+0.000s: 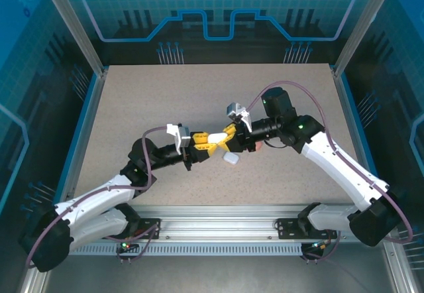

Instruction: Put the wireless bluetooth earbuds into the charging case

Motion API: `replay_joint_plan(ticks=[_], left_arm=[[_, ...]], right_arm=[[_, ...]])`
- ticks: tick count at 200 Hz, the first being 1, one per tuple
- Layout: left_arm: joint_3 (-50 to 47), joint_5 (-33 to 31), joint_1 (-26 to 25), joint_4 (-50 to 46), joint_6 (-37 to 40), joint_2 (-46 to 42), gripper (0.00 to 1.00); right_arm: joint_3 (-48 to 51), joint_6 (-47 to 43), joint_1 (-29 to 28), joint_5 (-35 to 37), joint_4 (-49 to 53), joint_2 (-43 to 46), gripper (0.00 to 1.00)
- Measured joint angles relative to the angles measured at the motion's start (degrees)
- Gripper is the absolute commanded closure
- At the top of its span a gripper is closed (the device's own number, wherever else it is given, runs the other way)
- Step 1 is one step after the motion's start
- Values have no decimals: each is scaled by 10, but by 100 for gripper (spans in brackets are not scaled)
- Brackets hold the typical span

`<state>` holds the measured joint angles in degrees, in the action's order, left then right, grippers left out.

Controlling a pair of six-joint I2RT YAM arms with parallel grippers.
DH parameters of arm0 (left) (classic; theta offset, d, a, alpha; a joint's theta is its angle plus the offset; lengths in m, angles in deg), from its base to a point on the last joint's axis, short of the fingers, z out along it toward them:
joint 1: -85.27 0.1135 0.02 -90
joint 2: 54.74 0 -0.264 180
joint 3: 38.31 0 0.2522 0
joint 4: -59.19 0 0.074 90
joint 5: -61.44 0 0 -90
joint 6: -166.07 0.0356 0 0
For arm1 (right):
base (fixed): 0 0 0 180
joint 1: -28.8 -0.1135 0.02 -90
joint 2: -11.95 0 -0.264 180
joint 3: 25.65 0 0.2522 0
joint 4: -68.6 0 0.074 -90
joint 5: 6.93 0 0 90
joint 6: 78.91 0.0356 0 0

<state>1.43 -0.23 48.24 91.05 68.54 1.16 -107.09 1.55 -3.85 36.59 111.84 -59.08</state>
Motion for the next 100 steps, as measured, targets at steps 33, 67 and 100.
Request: replay_joint_plan(ticks=[33, 67, 100], left_arm=[[-1, -11, 1, -12, 10, -16, 48], [-12, -33, 1, -30, 24, -47, 40], [-29, -66, 1, -55, 39, -98, 36]], right_arm=[[3, 14, 1, 17, -1, 3, 77], [11, 40, 6, 44, -6, -3, 77], [17, 80, 24, 75, -13, -60, 79]])
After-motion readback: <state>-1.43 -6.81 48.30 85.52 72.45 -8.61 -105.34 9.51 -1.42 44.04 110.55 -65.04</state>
